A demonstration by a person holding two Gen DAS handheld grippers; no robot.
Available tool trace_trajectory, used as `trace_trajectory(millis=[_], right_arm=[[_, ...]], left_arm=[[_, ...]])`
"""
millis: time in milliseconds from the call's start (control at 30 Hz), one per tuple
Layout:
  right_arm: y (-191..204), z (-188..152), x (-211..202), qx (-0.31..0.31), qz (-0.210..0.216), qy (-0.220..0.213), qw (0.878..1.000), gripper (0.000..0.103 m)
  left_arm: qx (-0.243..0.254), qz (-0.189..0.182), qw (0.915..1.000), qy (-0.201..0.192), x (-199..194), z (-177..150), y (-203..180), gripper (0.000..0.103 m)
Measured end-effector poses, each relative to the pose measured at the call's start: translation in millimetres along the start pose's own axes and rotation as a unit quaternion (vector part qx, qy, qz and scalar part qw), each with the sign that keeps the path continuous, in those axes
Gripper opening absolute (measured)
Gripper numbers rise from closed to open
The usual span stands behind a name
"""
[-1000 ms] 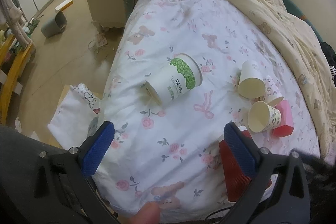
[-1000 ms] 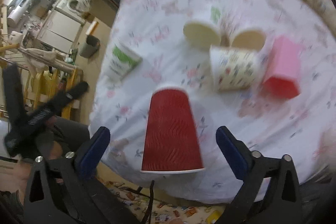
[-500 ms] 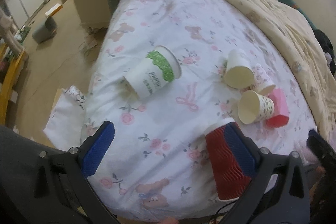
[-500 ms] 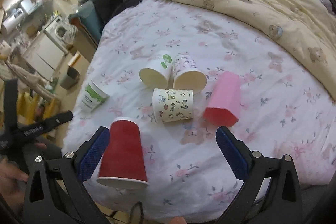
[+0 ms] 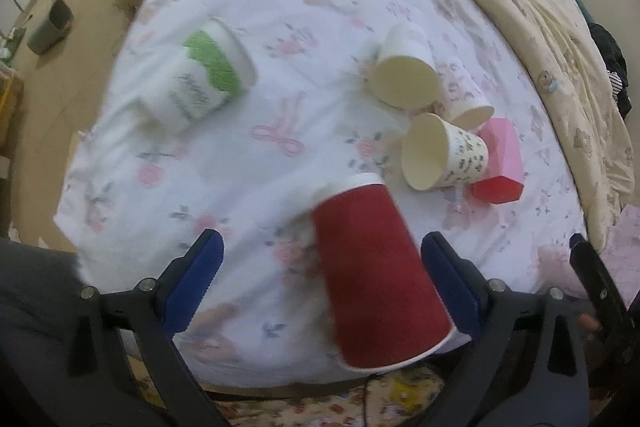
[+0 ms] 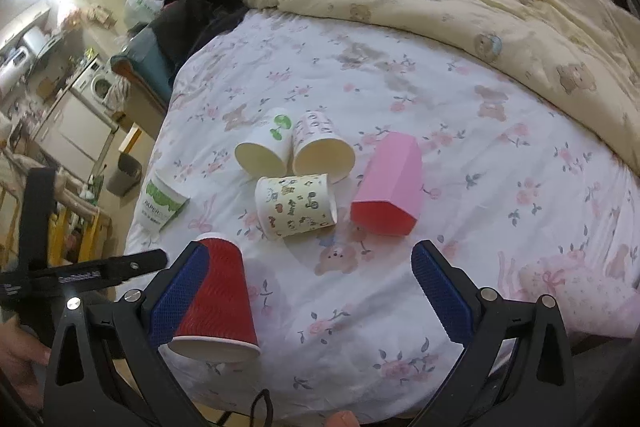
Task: Flip cup upside down
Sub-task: 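Bring the red cup to the left gripper while the left gripper grasps it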
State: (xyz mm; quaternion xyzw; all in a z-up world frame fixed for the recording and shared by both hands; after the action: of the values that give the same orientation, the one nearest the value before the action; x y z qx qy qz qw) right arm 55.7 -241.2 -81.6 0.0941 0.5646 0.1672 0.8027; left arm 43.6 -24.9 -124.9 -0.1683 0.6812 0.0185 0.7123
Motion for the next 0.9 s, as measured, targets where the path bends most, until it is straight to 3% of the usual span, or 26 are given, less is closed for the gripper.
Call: trace_trajectory(millis=[167,433,733,833,900], right_arm=[[-3,0,1,0.010,0.005,0.004,1.000,0.103],[-5,2,0,0.019,0.015,0.003,1.000,0.103],[-7,3,1,0.025,0.024,0.008,0.999,0.103],[-7,2,3,0.025,0.024,0.014,0.999,0.103],[-6,2,3,0.024,0.023,0.014,0.999,0.103]], left_arm=[[0.028,0.015,0.9995,-0.002,4,7,-27,0.098],[0.017,0.023,0.9976,0.063,45,11,-39,0.098],[0.012,0.041,0.9955,0.084,67,19,-42,0.095],[0.015,0.046,0.9944,0.094,74,21,-42,0.085],[0.014,0.044,0.9939,0.100,77,22,-43,0.069]])
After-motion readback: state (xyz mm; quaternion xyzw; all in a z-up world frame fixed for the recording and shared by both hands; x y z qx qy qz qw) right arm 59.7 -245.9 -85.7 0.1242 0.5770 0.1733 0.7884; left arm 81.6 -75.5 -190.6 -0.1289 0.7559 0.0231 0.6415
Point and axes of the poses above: each gripper's, at about its wrist camera, not at the fingertips, and x roughly the way its jaws point, y to its left, z to its top, the point moved 7 cm from there along x, roughly the way its jaws point, and after that the axes turned 11 degrees about y, right-handed, at the moved point
